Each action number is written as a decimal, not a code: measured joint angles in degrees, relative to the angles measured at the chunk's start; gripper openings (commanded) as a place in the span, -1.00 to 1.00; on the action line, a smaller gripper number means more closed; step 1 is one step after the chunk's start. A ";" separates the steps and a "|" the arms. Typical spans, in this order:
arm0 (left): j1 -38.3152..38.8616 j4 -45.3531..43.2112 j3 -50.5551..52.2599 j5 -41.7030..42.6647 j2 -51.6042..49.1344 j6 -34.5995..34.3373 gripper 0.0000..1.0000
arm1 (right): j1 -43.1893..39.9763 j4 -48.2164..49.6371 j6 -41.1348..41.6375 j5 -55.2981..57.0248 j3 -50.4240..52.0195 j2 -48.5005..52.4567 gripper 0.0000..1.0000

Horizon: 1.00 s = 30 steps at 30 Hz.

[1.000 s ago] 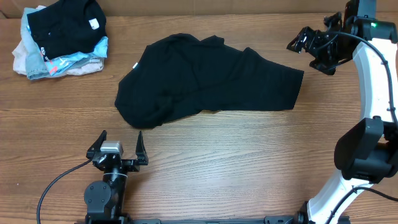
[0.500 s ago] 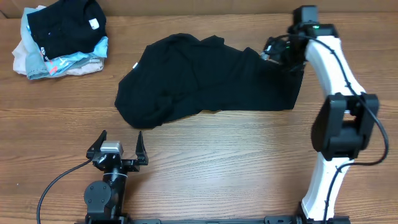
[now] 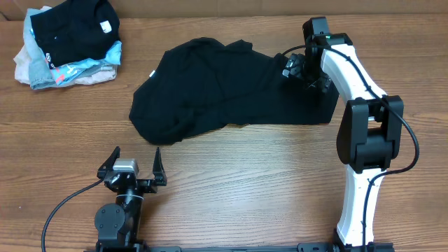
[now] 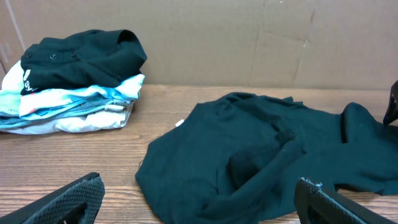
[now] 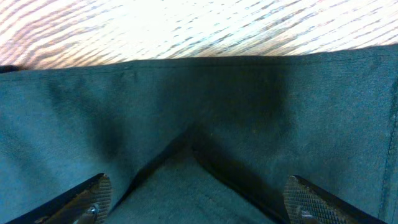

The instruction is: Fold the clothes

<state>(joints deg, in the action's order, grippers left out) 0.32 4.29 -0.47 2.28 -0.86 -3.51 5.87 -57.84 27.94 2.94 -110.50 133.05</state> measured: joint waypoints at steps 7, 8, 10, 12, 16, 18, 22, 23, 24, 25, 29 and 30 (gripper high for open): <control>0.00 -0.02 0.00 0.00 0.00 0.02 1.00 | 0.00 -0.24 0.37 0.31 0.00 0.15 0.59; 0.00 0.00 0.00 0.00 0.00 0.02 1.00 | 0.00 -0.17 0.44 0.31 0.07 0.20 0.55; 0.00 -0.02 0.00 0.00 0.00 0.02 1.00 | 0.00 0.33 0.52 0.33 0.68 0.22 0.54; 0.00 -0.02 0.00 0.00 0.02 0.00 0.99 | 0.00 0.81 0.55 0.31 1.66 0.22 0.54; 0.00 -0.02 0.00 0.00 0.00 0.02 1.00 | 0.00 1.22 0.44 0.37 3.41 0.52 0.37; 0.00 -0.02 0.00 0.00 0.00 0.00 1.00 | 0.00 1.55 0.50 0.46 3.43 0.52 0.22; 0.00 -0.02 0.00 0.00 0.00 0.02 1.00 | 0.00 2.43 0.50 0.52 3.45 0.52 -0.17; 0.00 0.00 0.00 0.00 0.00 0.00 1.00 | 0.00 2.54 0.55 0.55 3.45 0.52 -0.23; 0.00 0.00 0.00 0.00 0.00 0.00 1.00 | 0.00 2.62 0.50 0.72 3.45 0.52 -0.31; 0.00 0.00 0.00 0.00 0.00 0.00 1.00 | 0.00 2.73 0.37 0.85 3.48 0.52 -0.42; 0.00 0.00 0.00 0.00 0.02 0.02 1.00 | 0.02 2.38 0.26 0.98 3.45 0.52 -0.88; 0.00 0.00 0.00 0.00 0.00 0.02 1.00 | 0.02 1.97 0.57 0.98 3.41 0.52 -0.92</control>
<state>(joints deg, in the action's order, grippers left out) 0.32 4.29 -0.47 2.28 -0.86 -3.49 5.89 -55.88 28.51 3.92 -107.09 133.58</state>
